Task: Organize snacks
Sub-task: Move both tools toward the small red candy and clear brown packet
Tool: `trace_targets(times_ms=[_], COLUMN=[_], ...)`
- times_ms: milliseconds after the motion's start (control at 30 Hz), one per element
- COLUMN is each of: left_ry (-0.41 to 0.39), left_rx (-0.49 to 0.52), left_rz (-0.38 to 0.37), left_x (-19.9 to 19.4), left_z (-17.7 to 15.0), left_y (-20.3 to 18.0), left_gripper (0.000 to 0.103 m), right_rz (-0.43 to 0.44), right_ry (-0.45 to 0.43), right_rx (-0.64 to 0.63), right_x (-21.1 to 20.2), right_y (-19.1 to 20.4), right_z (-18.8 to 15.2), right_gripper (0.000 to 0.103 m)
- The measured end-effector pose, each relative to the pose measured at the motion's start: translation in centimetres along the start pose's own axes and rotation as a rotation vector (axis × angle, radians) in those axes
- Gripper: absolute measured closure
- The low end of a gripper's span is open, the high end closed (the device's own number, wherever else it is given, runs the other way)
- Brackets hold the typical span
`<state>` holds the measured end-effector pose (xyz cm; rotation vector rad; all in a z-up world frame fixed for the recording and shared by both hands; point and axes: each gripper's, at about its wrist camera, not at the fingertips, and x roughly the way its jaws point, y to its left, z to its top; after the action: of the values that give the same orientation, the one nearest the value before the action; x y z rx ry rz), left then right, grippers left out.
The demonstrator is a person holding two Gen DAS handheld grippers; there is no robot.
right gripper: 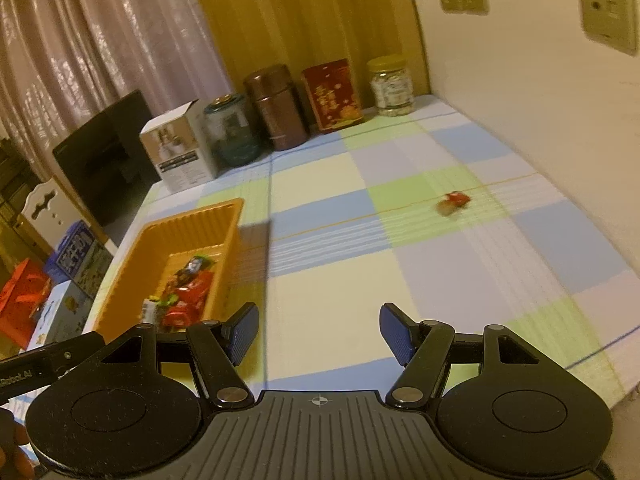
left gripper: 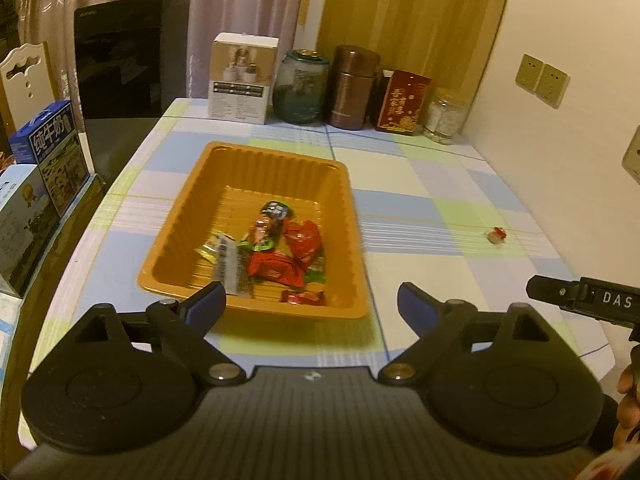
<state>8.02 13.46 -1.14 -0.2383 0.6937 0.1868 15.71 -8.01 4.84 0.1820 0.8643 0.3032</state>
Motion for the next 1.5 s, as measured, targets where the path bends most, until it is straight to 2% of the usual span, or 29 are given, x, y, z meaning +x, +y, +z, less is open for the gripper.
trace_targets(times_ms=[400,800,1100,1300,1500], left_ry=[0.012,0.037,0.035,0.04,0.054], left_rx=[0.047,0.146,0.23,0.25,0.27], left_rz=[-0.083,-0.16,-0.208,-0.228,-0.239], left_x=[0.9,4.3,8.3,12.3,16.8], left_z=[-0.2,0.7,1.5,2.2,2.0], left_y=[-4.4,-10.3,-15.0,-17.9,-20.8], left_gripper=[0.007,0.007,0.007,0.008,0.016], right_rz=[-0.088,-0.159,-0.191,-0.19,-0.193], right_ry=[-0.037,-0.077,-0.08,-0.075,-0.07], right_rx=[0.073,0.113,0.128,0.134,0.128], right_x=[-1.9,-2.0,-0.4,1.7,4.6], right_y=[-5.7,-11.0,-14.7,-17.2,-19.4], right_z=[0.1,1.9,3.5,4.7,5.7], right_gripper=[0.036,0.036,0.036,0.036,0.037])
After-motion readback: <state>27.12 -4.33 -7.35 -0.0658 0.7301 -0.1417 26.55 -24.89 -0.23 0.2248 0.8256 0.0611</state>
